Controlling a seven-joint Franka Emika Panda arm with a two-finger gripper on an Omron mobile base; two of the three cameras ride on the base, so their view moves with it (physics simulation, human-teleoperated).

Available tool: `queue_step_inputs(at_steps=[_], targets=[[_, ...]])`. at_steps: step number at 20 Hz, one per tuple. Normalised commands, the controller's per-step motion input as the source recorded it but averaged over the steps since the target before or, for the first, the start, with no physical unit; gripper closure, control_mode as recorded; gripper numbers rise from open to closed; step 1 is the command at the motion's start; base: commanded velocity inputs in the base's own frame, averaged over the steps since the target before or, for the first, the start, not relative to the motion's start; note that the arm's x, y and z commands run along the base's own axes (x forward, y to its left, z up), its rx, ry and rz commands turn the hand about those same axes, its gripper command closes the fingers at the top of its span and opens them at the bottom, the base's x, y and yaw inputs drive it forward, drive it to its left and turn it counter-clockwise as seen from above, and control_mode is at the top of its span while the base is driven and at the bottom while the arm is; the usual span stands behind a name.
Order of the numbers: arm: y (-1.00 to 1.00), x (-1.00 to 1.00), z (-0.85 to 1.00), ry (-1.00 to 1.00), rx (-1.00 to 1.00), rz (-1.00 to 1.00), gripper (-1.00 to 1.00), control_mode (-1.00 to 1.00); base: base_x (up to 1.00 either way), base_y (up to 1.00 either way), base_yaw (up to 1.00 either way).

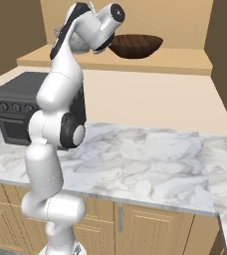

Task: Move the bowls from the cabinet to the plates on the dining table.

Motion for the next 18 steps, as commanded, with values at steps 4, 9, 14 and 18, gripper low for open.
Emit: queue_step_inputs(at_steps=[4, 9, 14, 18], targets=[[0.08, 0.38, 0.00, 0.00, -0.01, 0.00, -1.00, -1.00, 0.00, 0.00, 0.00], [0.07, 0.37, -0.01, 0.03, 0.00, 0.00, -1.00, -1.00, 0.00, 0.00, 0.00], [0.09, 0.29, -0.05, 0.06, -0.01, 0.02, -1.00, -1.00, 0.00, 0.00, 0.00], [0.08, 0.21, -0.10, 0.08, -0.03, 0.05, -1.00, -1.00, 0.00, 0.00, 0.00]])
